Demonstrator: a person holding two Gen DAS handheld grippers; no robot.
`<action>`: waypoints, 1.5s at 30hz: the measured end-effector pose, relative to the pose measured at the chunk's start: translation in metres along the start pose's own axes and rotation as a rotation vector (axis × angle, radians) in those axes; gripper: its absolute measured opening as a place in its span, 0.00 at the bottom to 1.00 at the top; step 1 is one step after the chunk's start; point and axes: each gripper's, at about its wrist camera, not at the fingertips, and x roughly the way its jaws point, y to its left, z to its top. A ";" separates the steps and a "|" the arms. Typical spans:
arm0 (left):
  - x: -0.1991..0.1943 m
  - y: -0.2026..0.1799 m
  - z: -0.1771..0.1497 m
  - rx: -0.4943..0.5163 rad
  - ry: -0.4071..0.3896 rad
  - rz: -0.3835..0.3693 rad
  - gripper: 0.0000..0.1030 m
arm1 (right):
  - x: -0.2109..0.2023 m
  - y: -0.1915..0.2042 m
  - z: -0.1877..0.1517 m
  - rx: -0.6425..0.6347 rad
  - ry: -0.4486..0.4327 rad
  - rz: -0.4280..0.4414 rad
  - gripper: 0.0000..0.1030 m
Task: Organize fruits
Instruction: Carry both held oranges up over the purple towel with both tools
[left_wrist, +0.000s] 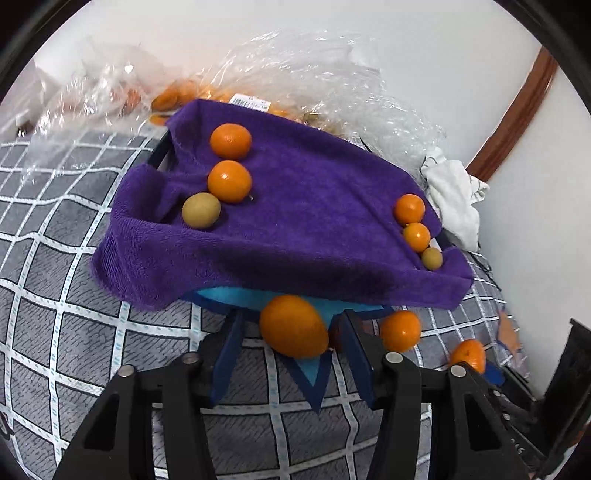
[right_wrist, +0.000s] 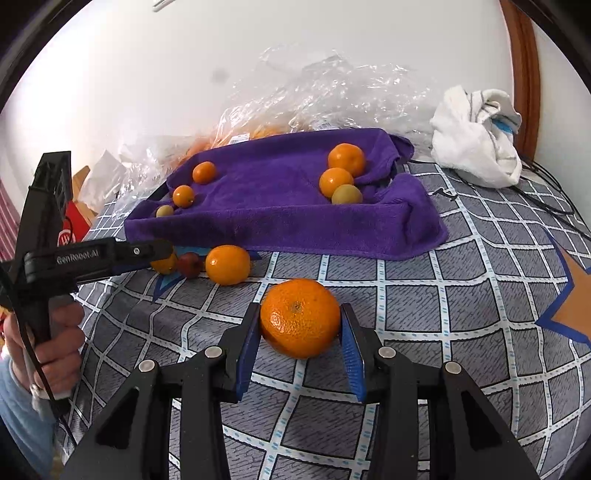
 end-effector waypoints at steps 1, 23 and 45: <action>0.000 -0.001 -0.002 0.002 -0.010 0.007 0.41 | 0.000 -0.001 0.000 0.001 0.001 -0.004 0.40; -0.026 -0.001 -0.008 0.042 -0.170 -0.080 0.35 | -0.001 -0.006 -0.001 0.027 -0.006 -0.025 0.40; -0.044 0.009 -0.003 0.004 -0.253 -0.084 0.35 | -0.006 -0.008 -0.002 0.037 -0.031 -0.010 0.40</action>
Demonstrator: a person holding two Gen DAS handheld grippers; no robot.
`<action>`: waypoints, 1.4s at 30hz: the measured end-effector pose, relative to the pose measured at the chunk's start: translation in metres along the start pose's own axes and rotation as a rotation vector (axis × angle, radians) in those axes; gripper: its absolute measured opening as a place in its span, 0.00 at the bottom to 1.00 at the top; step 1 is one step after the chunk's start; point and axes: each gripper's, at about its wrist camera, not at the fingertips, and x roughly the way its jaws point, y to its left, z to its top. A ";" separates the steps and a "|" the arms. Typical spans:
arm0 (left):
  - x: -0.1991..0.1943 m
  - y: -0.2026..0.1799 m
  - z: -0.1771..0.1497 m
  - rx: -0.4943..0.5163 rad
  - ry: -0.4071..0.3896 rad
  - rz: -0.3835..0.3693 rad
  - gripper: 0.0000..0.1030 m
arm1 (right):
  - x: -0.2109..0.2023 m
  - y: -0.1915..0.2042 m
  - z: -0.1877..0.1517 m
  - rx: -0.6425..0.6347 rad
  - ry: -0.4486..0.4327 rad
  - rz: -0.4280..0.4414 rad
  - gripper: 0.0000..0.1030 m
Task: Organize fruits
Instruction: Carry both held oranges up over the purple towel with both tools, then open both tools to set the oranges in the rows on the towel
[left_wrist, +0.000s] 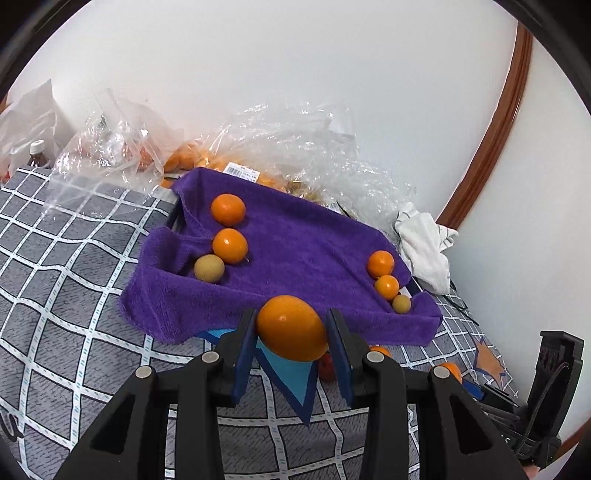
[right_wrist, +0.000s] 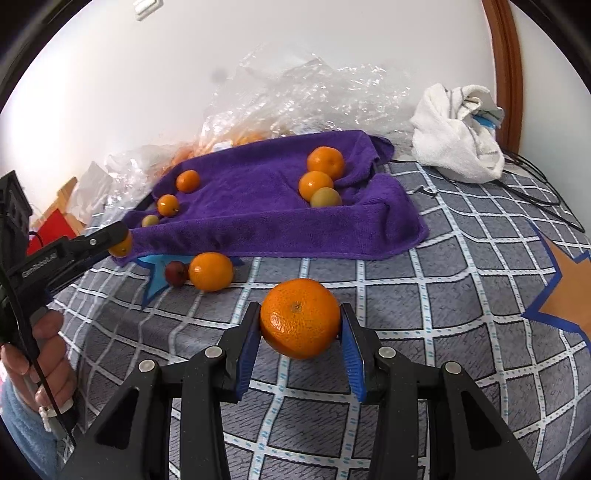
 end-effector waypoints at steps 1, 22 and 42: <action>-0.001 0.000 0.001 -0.003 -0.007 0.001 0.35 | -0.001 -0.001 0.000 0.004 -0.005 0.002 0.40; -0.024 0.024 0.012 -0.072 -0.116 0.094 0.35 | 0.013 0.020 0.100 -0.093 -0.061 -0.013 0.40; -0.021 0.029 0.052 -0.080 -0.081 0.123 0.35 | 0.098 0.018 0.095 -0.093 0.114 0.020 0.41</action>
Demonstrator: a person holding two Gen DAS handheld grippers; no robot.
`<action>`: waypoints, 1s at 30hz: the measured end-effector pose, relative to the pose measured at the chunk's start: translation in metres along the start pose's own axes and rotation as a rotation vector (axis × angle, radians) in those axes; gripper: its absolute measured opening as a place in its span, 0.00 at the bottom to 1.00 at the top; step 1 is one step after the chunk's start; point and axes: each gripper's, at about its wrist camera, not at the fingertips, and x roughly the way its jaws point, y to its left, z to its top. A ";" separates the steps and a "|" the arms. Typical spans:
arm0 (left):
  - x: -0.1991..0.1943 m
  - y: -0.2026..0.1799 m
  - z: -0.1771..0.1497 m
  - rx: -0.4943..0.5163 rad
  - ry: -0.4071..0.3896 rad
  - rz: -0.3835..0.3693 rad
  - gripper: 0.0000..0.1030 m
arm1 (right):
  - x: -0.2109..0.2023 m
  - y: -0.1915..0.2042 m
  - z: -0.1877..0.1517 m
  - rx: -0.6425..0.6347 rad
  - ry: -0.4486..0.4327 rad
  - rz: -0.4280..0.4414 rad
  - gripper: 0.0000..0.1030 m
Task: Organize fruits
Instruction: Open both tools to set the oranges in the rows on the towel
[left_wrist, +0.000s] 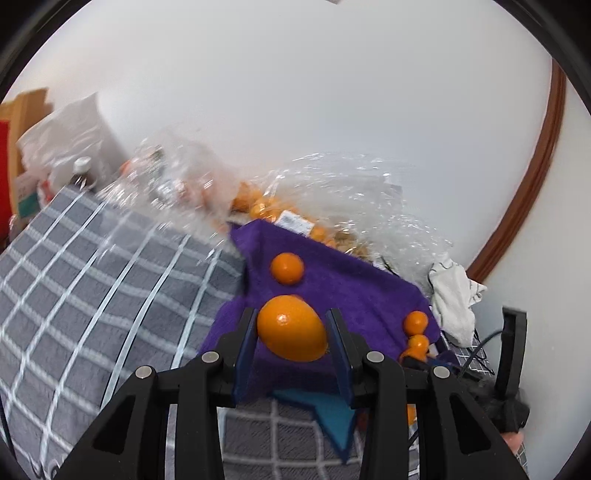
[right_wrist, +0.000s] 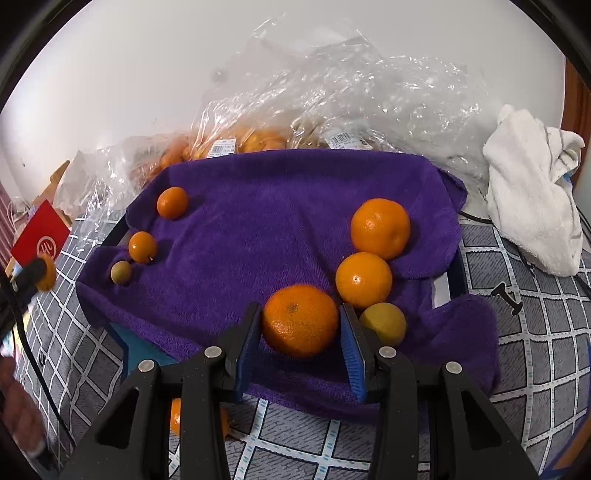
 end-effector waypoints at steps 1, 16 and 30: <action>0.006 -0.007 0.008 0.028 0.007 -0.001 0.35 | -0.002 -0.001 0.000 0.003 -0.003 0.000 0.41; 0.124 -0.008 0.030 0.030 0.198 0.102 0.35 | -0.034 -0.004 -0.006 0.013 -0.104 0.005 0.47; 0.120 -0.005 0.033 0.025 0.215 0.136 0.34 | -0.039 -0.002 -0.006 -0.005 -0.141 -0.023 0.47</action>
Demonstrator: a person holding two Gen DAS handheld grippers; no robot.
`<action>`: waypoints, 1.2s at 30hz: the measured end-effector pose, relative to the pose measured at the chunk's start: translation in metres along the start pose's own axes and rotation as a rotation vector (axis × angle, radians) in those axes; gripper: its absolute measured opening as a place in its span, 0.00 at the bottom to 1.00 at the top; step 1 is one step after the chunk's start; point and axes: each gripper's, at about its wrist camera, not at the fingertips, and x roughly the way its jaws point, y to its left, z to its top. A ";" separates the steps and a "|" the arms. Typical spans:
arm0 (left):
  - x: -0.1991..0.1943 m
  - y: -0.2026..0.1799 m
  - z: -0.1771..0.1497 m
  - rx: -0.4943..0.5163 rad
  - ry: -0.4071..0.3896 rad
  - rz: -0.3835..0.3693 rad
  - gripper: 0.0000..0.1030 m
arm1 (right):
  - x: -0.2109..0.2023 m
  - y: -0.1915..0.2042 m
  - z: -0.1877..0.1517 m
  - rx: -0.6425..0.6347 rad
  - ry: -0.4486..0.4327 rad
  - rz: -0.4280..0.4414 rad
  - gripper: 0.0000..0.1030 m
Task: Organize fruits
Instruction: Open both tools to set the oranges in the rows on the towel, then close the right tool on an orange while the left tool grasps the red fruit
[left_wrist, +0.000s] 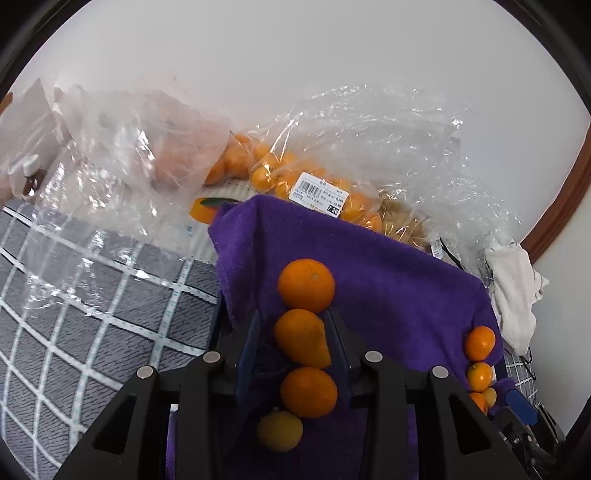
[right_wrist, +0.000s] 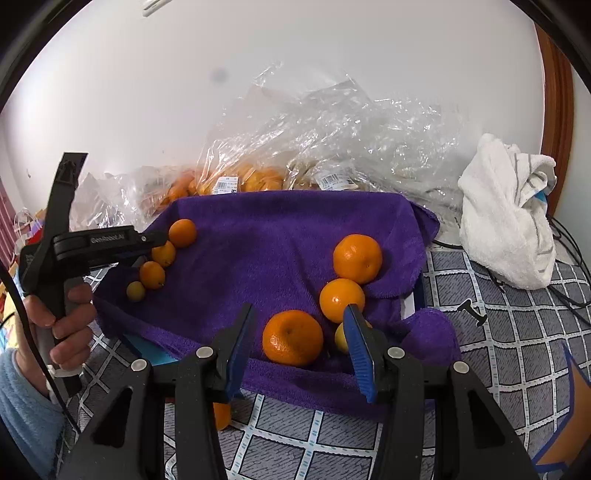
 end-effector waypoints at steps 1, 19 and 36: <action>-0.005 0.000 -0.001 0.005 -0.007 0.003 0.34 | 0.000 0.001 0.000 -0.004 -0.002 -0.004 0.47; -0.086 0.012 -0.055 0.135 -0.089 -0.076 0.48 | -0.043 0.013 -0.028 0.026 -0.023 -0.030 0.47; -0.092 0.045 -0.082 0.108 -0.137 -0.175 0.50 | -0.009 0.055 -0.055 -0.012 0.151 0.059 0.47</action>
